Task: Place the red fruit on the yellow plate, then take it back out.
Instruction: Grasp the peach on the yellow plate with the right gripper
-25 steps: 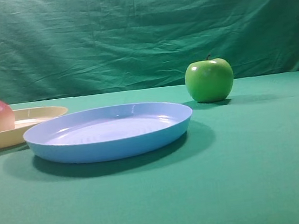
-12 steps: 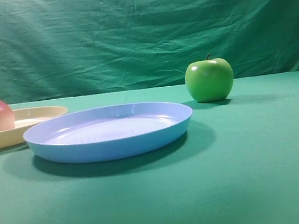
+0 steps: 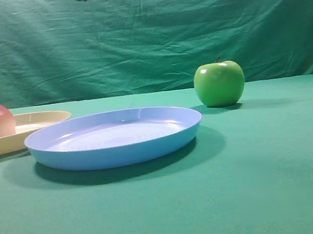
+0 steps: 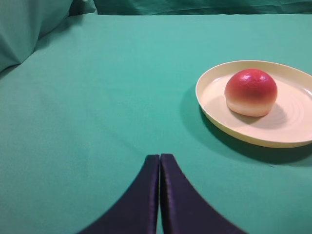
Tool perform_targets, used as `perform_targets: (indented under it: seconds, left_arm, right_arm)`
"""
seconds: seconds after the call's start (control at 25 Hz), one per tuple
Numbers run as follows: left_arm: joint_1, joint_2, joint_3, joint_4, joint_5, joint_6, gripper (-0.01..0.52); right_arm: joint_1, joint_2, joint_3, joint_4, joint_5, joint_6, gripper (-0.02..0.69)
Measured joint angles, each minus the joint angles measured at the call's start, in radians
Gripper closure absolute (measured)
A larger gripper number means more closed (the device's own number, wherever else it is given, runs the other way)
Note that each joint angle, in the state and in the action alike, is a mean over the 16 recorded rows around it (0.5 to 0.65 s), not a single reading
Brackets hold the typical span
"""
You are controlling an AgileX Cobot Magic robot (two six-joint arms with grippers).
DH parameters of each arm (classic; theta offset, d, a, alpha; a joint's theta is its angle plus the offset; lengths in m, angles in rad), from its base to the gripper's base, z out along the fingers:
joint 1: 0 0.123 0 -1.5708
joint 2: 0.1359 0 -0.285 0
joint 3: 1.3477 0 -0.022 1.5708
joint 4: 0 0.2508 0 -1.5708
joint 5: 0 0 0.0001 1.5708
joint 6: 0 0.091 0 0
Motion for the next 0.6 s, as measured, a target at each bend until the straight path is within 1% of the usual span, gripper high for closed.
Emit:
perform_targets:
  seconds: [0.16, 0.32, 0.44, 0.6]
  left_arm:
    - [0.000, 0.000, 0.000, 0.000, 0.000, 0.000, 0.514]
    - [0.000, 0.000, 0.000, 0.000, 0.000, 0.000, 0.514]
    - [0.000, 0.000, 0.000, 0.000, 0.000, 0.000, 0.514]
    - [0.000, 0.000, 0.000, 0.000, 0.000, 0.000, 0.514]
  right_arm:
    - [0.011, 0.113, -0.123, 0.061, -0.001, -0.038, 0.179]
    - [0.018, 0.201, -0.200, 0.109, -0.029, -0.083, 0.055]
    - [0.023, 0.254, -0.234, 0.131, -0.061, -0.110, 0.007]
    - [0.029, 0.312, -0.254, 0.146, -0.115, -0.141, -0.002]
